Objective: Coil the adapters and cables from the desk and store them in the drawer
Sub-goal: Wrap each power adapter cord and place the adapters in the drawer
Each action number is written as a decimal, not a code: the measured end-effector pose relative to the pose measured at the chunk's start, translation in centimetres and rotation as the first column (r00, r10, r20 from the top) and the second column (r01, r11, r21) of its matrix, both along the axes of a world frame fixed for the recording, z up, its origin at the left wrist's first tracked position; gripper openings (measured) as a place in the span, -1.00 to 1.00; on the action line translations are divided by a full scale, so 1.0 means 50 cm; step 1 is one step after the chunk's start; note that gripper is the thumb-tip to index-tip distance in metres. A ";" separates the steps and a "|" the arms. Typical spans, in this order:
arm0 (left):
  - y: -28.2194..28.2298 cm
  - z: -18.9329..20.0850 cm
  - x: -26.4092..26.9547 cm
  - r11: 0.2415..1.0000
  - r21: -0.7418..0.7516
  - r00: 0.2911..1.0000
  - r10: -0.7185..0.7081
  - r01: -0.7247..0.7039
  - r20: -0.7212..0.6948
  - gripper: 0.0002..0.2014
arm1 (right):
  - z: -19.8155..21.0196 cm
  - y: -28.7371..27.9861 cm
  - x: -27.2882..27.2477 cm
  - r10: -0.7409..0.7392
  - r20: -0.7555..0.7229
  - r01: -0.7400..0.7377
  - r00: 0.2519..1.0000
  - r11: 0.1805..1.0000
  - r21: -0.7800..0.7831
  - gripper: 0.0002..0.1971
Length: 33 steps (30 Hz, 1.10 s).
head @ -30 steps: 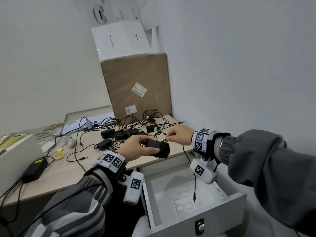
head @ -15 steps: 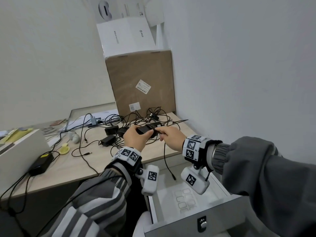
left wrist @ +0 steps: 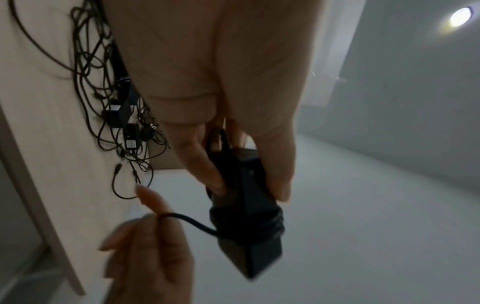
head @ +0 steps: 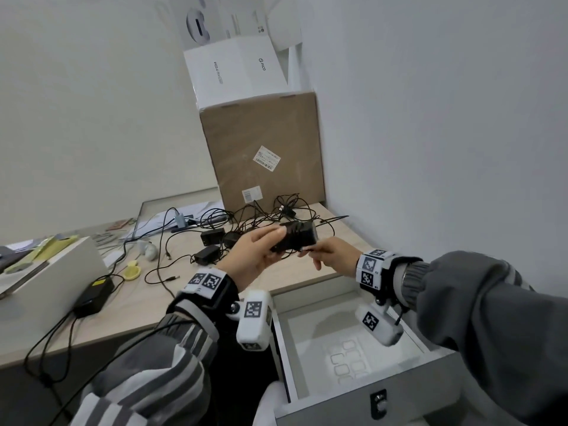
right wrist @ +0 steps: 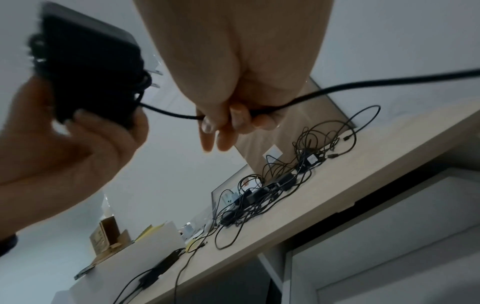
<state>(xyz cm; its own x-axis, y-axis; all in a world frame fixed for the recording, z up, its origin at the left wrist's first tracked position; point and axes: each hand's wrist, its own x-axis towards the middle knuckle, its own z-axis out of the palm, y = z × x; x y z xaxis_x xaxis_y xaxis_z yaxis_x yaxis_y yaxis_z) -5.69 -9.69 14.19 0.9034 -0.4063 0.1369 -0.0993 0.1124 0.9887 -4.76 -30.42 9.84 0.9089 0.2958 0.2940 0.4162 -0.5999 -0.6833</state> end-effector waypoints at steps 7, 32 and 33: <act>0.000 -0.011 -0.015 0.827 0.557 0.986 -0.144 0.073 0.084 -0.80 | 0.025 -0.037 -0.002 0.086 -0.056 -0.093 0.995 0.985 -0.146 -0.83; -0.037 -0.042 0.042 0.794 -0.128 0.786 0.607 -0.594 0.118 -0.60 | 0.013 0.060 -0.019 -0.061 -0.008 0.061 0.998 0.993 0.098 -0.74; -0.039 -0.044 0.039 0.822 -0.168 0.819 0.564 -0.545 0.102 -0.63 | 0.009 0.055 -0.019 -0.040 -0.021 0.042 0.999 0.991 0.125 -0.76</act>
<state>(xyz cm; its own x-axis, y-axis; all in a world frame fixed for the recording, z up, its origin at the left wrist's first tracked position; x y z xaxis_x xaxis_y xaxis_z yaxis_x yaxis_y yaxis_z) -3.71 -11.62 12.00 0.9371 0.1872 0.2947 -0.3192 0.1177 0.9404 -5.73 -27.68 10.29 0.9250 0.2201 0.3098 0.3800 -0.5252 -0.7614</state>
